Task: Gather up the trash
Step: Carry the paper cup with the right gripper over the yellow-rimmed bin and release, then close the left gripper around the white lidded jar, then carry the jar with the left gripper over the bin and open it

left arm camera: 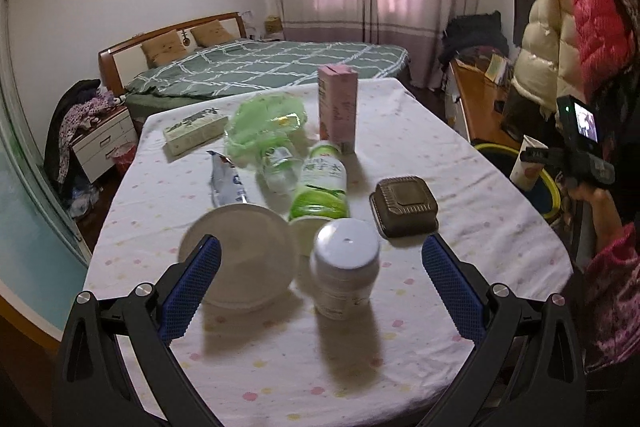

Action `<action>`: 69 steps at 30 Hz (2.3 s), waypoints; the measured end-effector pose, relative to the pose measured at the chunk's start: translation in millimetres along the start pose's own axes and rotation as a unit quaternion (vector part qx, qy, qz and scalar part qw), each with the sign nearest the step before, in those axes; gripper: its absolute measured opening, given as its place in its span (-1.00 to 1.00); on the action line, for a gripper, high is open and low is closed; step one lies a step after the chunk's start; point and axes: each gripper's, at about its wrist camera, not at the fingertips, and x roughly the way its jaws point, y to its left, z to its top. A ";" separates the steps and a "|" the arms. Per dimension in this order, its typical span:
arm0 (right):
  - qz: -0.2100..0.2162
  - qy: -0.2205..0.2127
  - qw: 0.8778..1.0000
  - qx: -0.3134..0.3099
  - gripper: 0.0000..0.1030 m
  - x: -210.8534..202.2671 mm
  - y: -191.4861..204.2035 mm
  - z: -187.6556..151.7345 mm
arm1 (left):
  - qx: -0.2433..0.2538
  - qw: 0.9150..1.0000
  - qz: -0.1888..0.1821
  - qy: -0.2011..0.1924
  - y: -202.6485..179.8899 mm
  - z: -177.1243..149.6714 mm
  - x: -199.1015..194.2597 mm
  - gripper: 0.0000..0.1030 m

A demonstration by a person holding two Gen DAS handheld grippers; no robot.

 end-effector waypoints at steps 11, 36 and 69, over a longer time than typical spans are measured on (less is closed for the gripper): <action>0.011 -0.016 1.000 0.005 0.16 -9.5 -9.8 -3.1 | -0.019 0.998 -0.025 0.050 -2.9 -8.4 40.0 0.79; 0.029 -0.031 0.999 0.012 0.16 -34.2 -31.5 -14.3 | 0.009 0.996 -0.078 0.049 -31.1 17.6 41.5 -0.08; 0.002 -0.014 0.997 0.081 0.19 -35.3 -127.8 -45.1 | 0.124 0.955 -0.238 0.122 -308.7 115.8 221.5 -0.07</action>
